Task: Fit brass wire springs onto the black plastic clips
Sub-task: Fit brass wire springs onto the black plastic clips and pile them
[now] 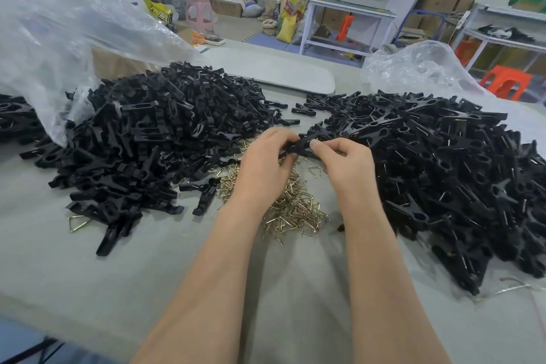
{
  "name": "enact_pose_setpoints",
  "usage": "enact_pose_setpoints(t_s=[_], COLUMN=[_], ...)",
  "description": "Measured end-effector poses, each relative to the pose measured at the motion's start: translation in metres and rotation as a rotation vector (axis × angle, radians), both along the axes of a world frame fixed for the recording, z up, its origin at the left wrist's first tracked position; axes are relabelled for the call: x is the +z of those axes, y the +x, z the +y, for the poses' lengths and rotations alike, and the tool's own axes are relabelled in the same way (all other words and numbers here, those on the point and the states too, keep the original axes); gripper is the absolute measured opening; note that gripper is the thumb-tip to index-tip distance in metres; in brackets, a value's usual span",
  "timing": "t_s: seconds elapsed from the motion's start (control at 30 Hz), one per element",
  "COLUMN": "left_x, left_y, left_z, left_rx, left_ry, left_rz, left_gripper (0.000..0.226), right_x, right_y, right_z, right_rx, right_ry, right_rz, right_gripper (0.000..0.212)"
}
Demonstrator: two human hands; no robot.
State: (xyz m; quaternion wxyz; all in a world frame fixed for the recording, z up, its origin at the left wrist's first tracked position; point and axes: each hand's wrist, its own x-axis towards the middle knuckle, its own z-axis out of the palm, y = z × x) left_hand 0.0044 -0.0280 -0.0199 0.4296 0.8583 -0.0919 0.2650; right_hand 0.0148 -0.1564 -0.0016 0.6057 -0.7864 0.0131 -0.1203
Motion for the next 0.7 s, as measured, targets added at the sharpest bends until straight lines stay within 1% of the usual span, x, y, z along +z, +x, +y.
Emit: enact_pose_setpoints(t_s=[0.03,0.1,0.13,0.17,0.23,0.3,0.33,0.37,0.43,0.5,0.57,0.7], left_x=[0.002,0.008,0.011,0.013,0.015,0.017,0.018,0.019,0.020,0.021,0.022,0.023], left_y=[-0.001,-0.004,-0.005,-0.006,-0.009,-0.012,-0.013,-0.014,-0.014,-0.014,-0.015,-0.017], left_z=[0.002,0.007,0.008,0.009,0.008,0.007,0.007,0.007,0.009,0.010,0.010,0.009], left_rx=[-0.036,-0.137,-0.191,-0.236,-0.292,-0.328,-0.341,-0.349,-0.360,-0.372,-0.406,-0.462], left_ry=[-0.050,-0.190,-0.246,-0.281,-0.320,-0.344,-0.344,-0.332,-0.307,-0.293,-0.304,-0.370], left_rz=[0.037,0.157,0.213,0.252,0.281,0.275,0.271,0.267,0.262,0.265,0.287,0.319], left_gripper=[0.023,0.022,0.022,0.023,0.023,0.022,0.022,0.023,0.022,0.024,0.028,0.029], right_x=[0.003,0.006,0.008,0.008,0.007,0.006,0.005,0.006,0.006,0.004,0.003,0.003], right_y=[0.000,-0.001,-0.002,-0.003,-0.003,-0.005,-0.005,-0.007,-0.008,-0.007,-0.007,-0.007], right_z=[-0.002,-0.005,-0.007,-0.008,-0.009,-0.011,-0.011,-0.011,-0.009,-0.007,-0.007,-0.002], right_rx=[0.087,0.280,0.344,0.385,0.444,0.526,0.574,0.625,0.694,0.683,0.666,0.723], right_ry=[0.119,0.433,0.547,0.607,0.615,0.532,0.491,0.465,0.485,0.531,0.529,0.531], right_rz=[0.068,0.219,0.282,0.334,0.412,0.493,0.530,0.550,0.526,0.464,0.410,0.379], right_gripper=[0.017,0.010,0.013,0.022,0.039,0.058,0.064,0.063,0.052,0.042,0.035,0.037])
